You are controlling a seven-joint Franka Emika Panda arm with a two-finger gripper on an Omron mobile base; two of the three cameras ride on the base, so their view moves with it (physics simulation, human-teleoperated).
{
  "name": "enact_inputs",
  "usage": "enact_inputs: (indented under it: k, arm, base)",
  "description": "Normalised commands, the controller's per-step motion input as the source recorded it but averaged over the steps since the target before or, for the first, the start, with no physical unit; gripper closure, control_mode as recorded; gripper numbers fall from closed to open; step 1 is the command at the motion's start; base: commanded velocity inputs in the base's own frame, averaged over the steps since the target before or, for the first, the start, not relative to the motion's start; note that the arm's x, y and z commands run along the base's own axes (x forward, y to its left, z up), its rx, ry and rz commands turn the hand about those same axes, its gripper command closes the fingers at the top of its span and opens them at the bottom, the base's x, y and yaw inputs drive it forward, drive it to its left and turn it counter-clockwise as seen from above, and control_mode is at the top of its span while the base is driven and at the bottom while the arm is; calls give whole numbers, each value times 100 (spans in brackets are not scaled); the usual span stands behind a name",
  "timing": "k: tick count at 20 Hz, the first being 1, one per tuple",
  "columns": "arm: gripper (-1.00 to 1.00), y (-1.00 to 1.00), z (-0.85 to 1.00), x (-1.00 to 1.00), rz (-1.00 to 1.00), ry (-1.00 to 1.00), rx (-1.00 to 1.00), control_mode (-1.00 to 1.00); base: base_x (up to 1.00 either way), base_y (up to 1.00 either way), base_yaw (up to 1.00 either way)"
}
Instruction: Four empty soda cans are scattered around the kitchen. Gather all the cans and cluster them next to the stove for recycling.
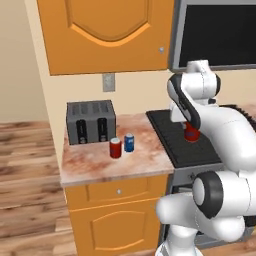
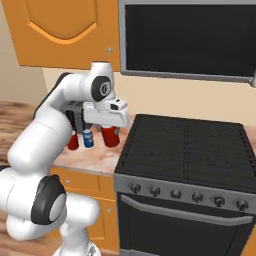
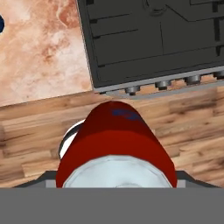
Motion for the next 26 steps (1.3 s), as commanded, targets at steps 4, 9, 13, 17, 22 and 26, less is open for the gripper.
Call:
enact_inputs:
  k: [4,9,13,17,22,26]
  arm:
    - [100,0,0,0,0,0,0,100]
    - [100,0,0,0,0,0,0,100]
    - [100,0,0,0,0,0,0,100]
    - [100,3,-13,7,0,0,0,-100]
    - [100,24,-64,42,5,0,0,-100]
    - [100,18,-45,49,8,4,2,-100]
  base:
    - [76,23,0]
    - [62,2,0]
    - [41,2,1]
    - [17,5,1]
    - [0,0,0]
    - [0,0,0]
